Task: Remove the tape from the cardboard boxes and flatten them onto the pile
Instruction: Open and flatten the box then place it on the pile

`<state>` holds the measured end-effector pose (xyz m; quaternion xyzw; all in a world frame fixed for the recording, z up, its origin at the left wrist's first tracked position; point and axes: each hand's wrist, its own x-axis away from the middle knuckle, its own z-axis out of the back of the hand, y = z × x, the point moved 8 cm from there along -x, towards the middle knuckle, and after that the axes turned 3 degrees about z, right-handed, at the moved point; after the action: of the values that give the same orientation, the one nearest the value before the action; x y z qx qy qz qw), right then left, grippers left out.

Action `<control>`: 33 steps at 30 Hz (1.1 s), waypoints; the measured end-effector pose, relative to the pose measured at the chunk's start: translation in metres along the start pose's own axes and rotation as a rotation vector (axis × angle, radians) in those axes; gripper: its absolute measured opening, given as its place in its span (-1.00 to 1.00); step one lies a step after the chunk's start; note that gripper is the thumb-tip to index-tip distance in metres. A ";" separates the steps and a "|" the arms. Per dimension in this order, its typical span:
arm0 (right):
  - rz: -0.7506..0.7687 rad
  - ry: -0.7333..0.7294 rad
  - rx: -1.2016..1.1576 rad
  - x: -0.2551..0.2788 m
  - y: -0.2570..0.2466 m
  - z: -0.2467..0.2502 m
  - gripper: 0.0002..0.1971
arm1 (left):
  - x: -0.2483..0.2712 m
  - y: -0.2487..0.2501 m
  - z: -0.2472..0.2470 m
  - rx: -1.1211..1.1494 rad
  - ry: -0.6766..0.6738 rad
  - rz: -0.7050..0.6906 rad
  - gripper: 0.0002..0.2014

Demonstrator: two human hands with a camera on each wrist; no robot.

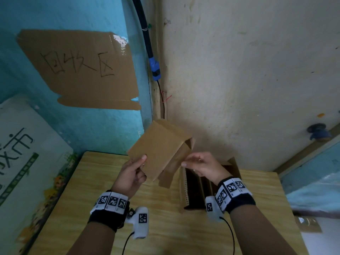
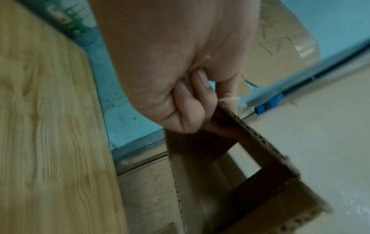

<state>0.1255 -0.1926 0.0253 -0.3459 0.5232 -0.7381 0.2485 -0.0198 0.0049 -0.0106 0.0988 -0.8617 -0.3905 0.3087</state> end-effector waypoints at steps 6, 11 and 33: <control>0.007 0.132 -0.194 0.001 0.002 0.000 -0.18 | 0.003 -0.002 -0.004 -0.058 -0.048 0.025 -0.89; 0.015 0.259 -0.077 0.001 0.006 0.014 -0.28 | -0.003 -0.001 0.010 -0.166 -0.034 -0.024 -0.64; -0.126 0.063 -0.032 0.002 0.012 -0.011 -0.49 | 0.016 0.014 0.025 -0.186 -0.134 -0.101 -0.36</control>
<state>0.1157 -0.1914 0.0121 -0.3587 0.5198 -0.7543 0.1793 -0.0469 0.0226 -0.0059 0.0868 -0.8344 -0.4894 0.2379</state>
